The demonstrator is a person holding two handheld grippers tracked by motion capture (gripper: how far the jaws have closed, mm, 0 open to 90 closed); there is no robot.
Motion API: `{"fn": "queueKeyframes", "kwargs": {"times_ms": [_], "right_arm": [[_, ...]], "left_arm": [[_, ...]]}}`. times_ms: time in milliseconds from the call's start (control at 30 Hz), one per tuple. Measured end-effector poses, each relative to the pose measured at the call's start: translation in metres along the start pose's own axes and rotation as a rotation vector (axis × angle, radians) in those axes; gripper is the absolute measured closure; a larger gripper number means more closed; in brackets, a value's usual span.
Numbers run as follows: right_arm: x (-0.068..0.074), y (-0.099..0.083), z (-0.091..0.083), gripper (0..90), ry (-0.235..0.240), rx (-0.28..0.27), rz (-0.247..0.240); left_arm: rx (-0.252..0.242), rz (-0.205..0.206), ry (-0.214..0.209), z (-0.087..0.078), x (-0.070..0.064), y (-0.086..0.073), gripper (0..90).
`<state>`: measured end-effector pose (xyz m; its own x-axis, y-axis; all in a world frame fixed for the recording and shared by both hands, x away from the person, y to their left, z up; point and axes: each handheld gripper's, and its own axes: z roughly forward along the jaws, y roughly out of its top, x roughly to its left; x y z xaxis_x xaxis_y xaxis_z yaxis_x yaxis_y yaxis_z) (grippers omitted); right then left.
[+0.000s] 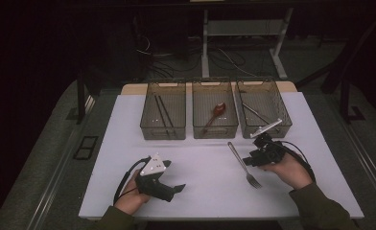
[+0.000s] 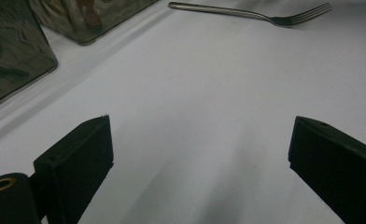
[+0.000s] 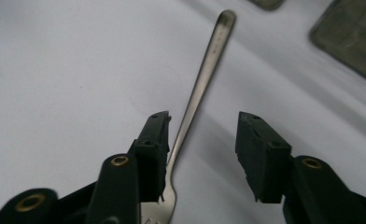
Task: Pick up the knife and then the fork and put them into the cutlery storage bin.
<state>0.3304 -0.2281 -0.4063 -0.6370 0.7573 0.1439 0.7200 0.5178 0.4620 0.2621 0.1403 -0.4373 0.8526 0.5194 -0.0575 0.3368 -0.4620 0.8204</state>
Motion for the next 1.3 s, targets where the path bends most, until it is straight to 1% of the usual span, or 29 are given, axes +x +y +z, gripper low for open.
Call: {"fn": "queueKeyframes", "kwargs": {"times_ms": [67,133,267,400,500,533,633,733,800,933,1000,1133,1300], "right_arm": [[0.002,0.000,0.003,61.1,0.004,0.013,0.002],[0.004,0.001,0.006,61.8,0.007,0.033,0.000],[0.009,0.002,0.013,65.3,-0.004,0.062,-0.014],[0.011,0.003,0.019,68.6,-0.005,0.097,-0.019],[0.013,0.003,0.022,70.5,-0.016,0.119,-0.026],[0.013,0.003,0.023,71.1,-0.009,0.128,-0.022],[0.015,0.004,0.024,72.6,-0.022,0.138,-0.038],[0.018,0.005,0.025,75.5,-0.048,0.149,-0.062],[0.019,0.006,0.026,75.5,-0.062,0.159,-0.072],[0.022,0.008,0.027,76.1,-0.073,0.178,-0.090],[0.022,0.009,0.027,77.2,-0.073,0.186,-0.090],[0.022,0.011,0.028,83.0,-0.088,0.199,-0.102],[0.021,0.012,0.028,84.0,-0.082,0.205,-0.111]], "left_arm": [[0.000,0.000,0.000,0.000,0.000,0.000,5.8],[0.000,0.002,-0.001,0.000,0.000,0.000,5.8],[-0.001,0.002,-0.002,0.000,-0.001,0.000,5.8],[-0.001,0.001,-0.002,0.000,0.000,0.000,5.8],[0.000,0.001,-0.003,0.000,-0.001,0.000,5.8],[0.000,0.001,-0.002,0.001,-0.001,0.000,5.8],[0.000,0.002,-0.003,0.001,-0.001,0.000,5.8],[0.001,0.003,-0.002,0.001,-0.001,0.000,5.8],[0.002,0.005,-0.003,0.001,-0.001,0.000,5.8],[0.002,0.005,-0.003,0.001,-0.001,0.000,5.8],[0.002,0.005,-0.003,0.001,-0.001,0.000,5.8],[0.002,0.005,-0.003,0.001,-0.001,0.000,5.8],[0.002,0.005,-0.003,0.001,-0.001,0.000,5.8]]}}
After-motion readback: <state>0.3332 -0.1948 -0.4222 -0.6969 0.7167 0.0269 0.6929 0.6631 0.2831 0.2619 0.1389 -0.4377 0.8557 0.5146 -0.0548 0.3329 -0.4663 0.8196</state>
